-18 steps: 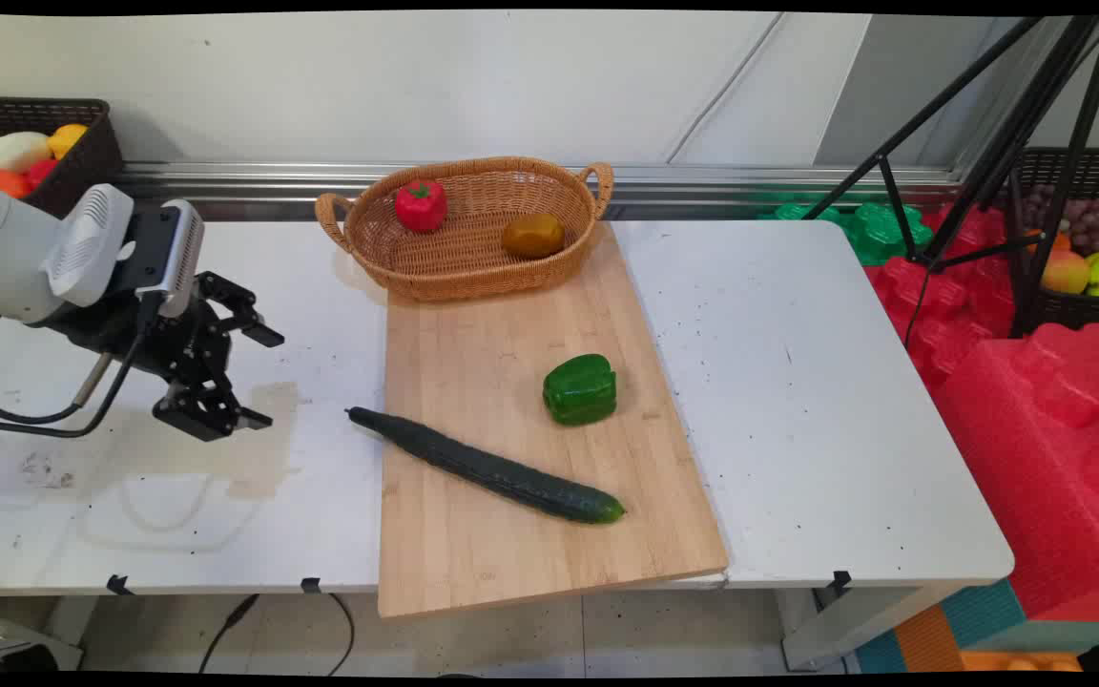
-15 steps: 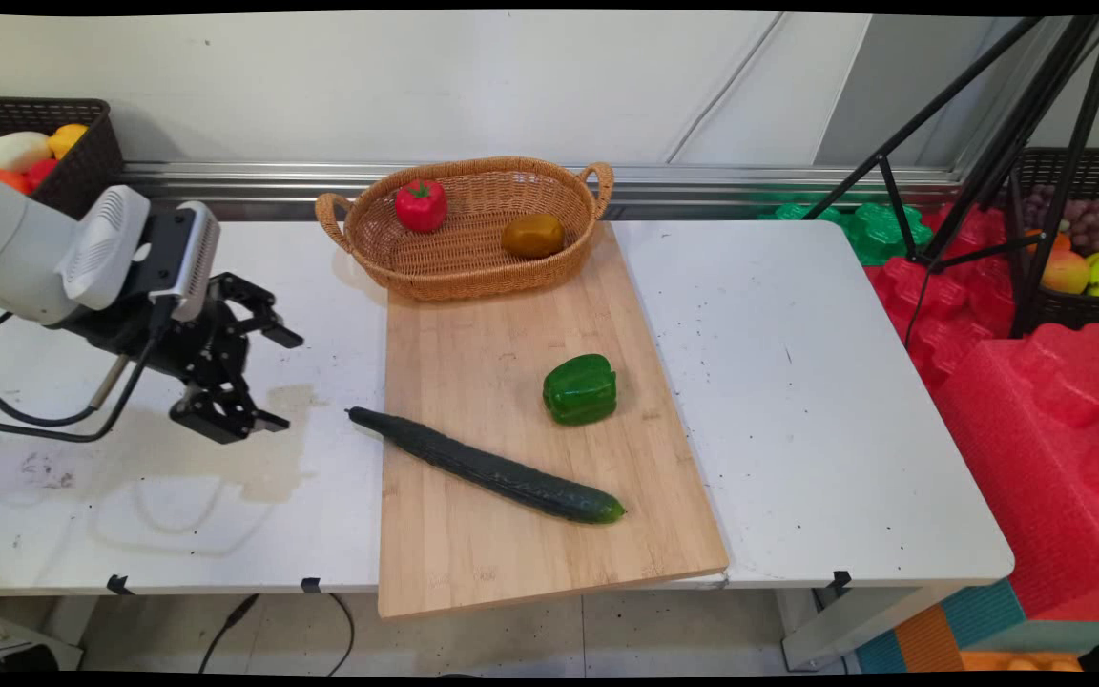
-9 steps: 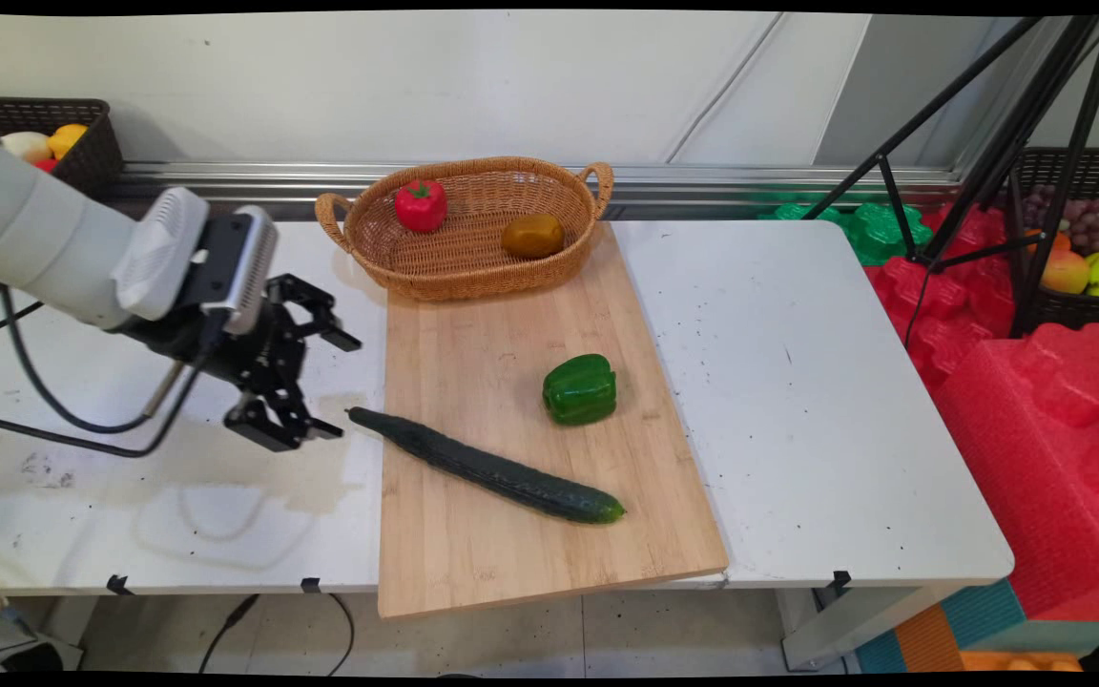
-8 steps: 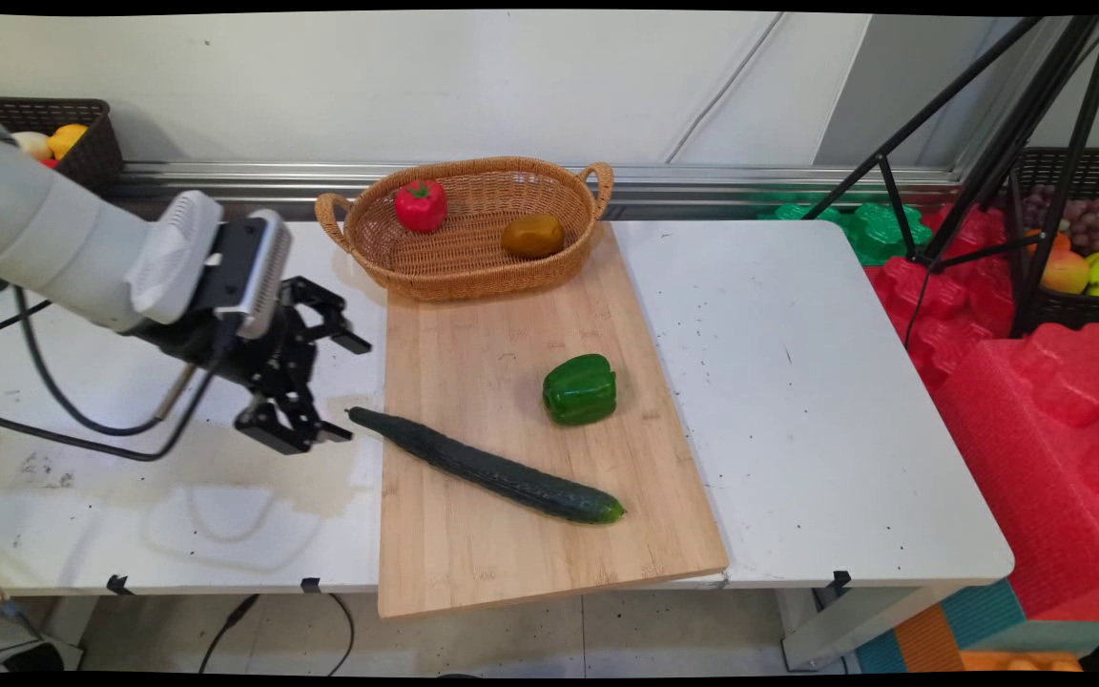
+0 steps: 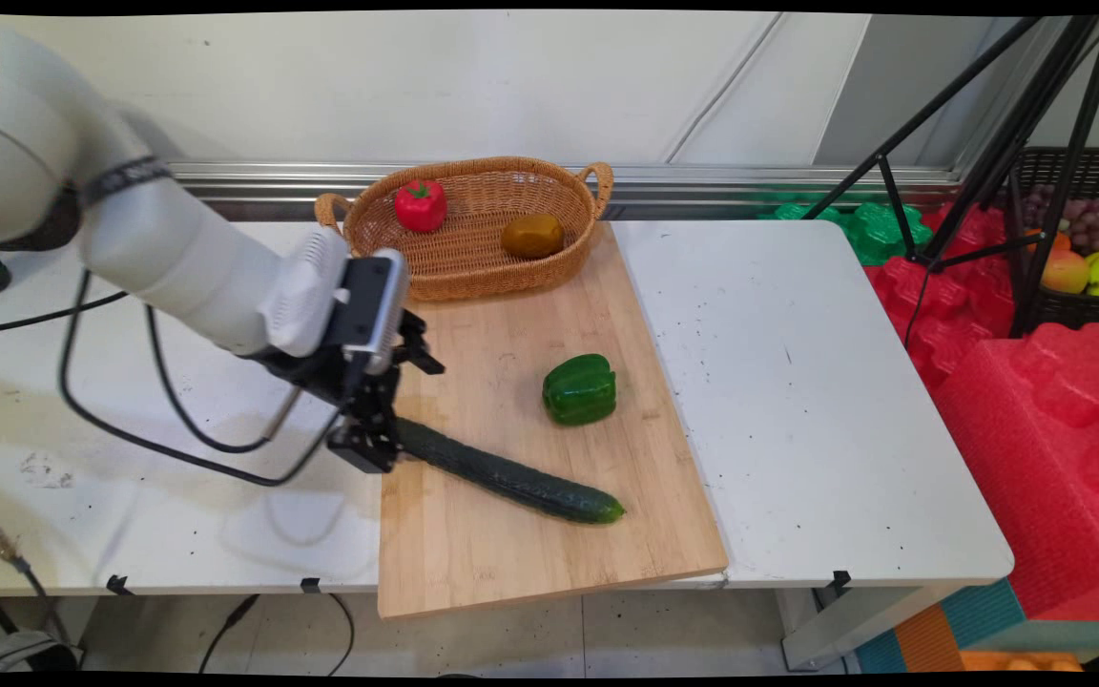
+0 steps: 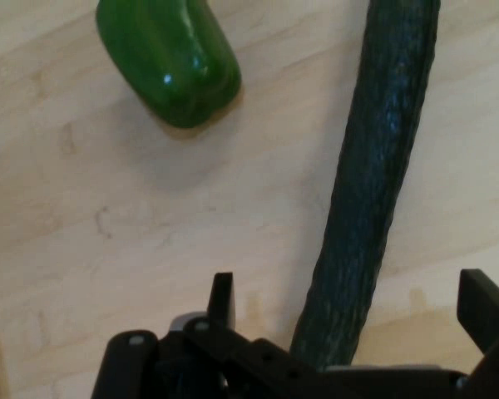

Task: Pick up the cucumber from the cutting board

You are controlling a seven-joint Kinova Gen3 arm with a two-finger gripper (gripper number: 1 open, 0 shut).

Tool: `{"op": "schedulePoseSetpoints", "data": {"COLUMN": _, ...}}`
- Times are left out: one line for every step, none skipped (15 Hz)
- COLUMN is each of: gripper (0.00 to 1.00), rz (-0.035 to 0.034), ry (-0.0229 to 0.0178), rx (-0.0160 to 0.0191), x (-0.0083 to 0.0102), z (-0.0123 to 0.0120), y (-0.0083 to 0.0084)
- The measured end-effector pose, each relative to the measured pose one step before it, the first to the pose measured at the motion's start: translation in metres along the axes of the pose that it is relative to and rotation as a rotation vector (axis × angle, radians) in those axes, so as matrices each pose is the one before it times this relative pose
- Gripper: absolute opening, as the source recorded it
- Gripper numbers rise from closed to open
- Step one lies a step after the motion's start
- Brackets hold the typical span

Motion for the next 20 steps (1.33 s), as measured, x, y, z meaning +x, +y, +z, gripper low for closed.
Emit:
{"op": "schedulePoseSetpoints", "data": {"gripper": 1.00, "rz": 0.00572, "ry": -0.00917, "rx": -0.00574, "x": 0.00619, "z": 0.00759, "y": -0.00005}}
{"op": "schedulePoseSetpoints", "data": {"gripper": 1.00, "rz": 0.00745, "ry": -0.01063, "rx": -0.00744, "x": 0.00676, "z": 0.00888, "y": -0.00004}}
{"op": "schedulePoseSetpoints", "data": {"gripper": 1.00, "rz": 0.00799, "ry": -0.01001, "rx": -0.00663, "x": 0.00547, "z": 0.00756, "y": -0.00001}}
{"op": "schedulePoseSetpoints", "data": {"gripper": 1.00, "rz": 0.01125, "ry": -0.01196, "rx": -0.00896, "x": 0.00581, "z": 0.00894, "y": -0.00009}}
{"op": "schedulePoseSetpoints", "data": {"gripper": 1.00, "rz": 0.01166, "ry": -0.01156, "rx": -0.00761, "x": 0.00519, "z": 0.00869, "y": -0.00065}}
{"op": "schedulePoseSetpoints", "data": {"gripper": 1.00, "rz": 0.01097, "ry": -0.01091, "rx": -0.00644, "x": 0.00449, "z": 0.00810, "y": -0.00080}}
{"op": "schedulePoseSetpoints", "data": {"gripper": 1.00, "rz": 0.00938, "ry": -0.00849, "rx": -0.00560, "x": 0.00370, "z": 0.00673, "y": -0.00089}}
{"op": "schedulePoseSetpoints", "data": {"gripper": 1.00, "rz": 0.01116, "ry": -0.00808, "rx": -0.00728, "x": 0.00440, "z": 0.00751, "y": -0.00095}}
{"op": "schedulePoseSetpoints", "data": {"gripper": 1.00, "rz": 0.00844, "ry": -0.00600, "rx": -0.00606, "x": 0.00357, "z": 0.00602, "y": -0.00066}}
{"op": "schedulePoseSetpoints", "data": {"gripper": 1.00, "rz": 0.00772, "ry": -0.00562, "rx": -0.00627, "x": 0.00361, "z": 0.00617, "y": -0.00063}}
{"op": "schedulePoseSetpoints", "data": {"gripper": 1.00, "rz": 0.00680, "ry": -0.00459, "rx": -0.00523, "x": 0.00331, "z": 0.00570, "y": -0.00064}}
{"op": "schedulePoseSetpoints", "data": {"gripper": 1.00, "rz": 0.00428, "ry": -0.00335, "rx": -0.00417, "x": 0.00238, "z": 0.00419, "y": -0.00036}}
{"op": "schedulePoseSetpoints", "data": {"gripper": 1.00, "rz": 0.00337, "ry": -0.00175, "rx": -0.00288, "x": 0.00142, "z": 0.00260, "y": -0.00012}}
{"op": "schedulePoseSetpoints", "data": {"gripper": 1.00, "rz": 0.00335, "ry": -0.00196, "rx": -0.00311, "x": 0.00131, "z": 0.00246, "y": -0.00005}}
{"op": "schedulePoseSetpoints", "data": {"gripper": 1.00, "rz": 0.00527, "ry": -0.00165, "rx": -0.00491, "x": 0.00185, "z": 0.00337, "y": 0.00005}}
{"op": "schedulePoseSetpoints", "data": {"gripper": 1.00, "rz": 0.00338, "ry": -0.00122, "rx": -0.00294, "x": 0.00104, "z": 0.00205, "y": 0.00014}}
{"op": "schedulePoseSetpoints", "data": {"gripper": 1.00, "rz": 0.00443, "ry": -0.00123, "rx": -0.00369, "x": 0.00131, "z": 0.00249, "y": 0.00042}}
{"op": "schedulePoseSetpoints", "data": {"gripper": 1.00, "rz": 0.00350, "ry": -0.00092, "rx": -0.00213, "x": 0.00090, "z": 0.00155, "y": 0.00023}}
{"op": "schedulePoseSetpoints", "data": {"gripper": 1.00, "rz": 0.00504, "ry": -0.00016, "rx": -0.00197, "x": 0.00137, "z": 0.00177, "y": 0.00025}}
{"op": "schedulePoseSetpoints", "data": {"gripper": 0.00, "rz": 0.00453, "ry": -0.00040, "rx": -0.00157, "x": 0.00121, "z": 0.00146, "y": 0.00032}}
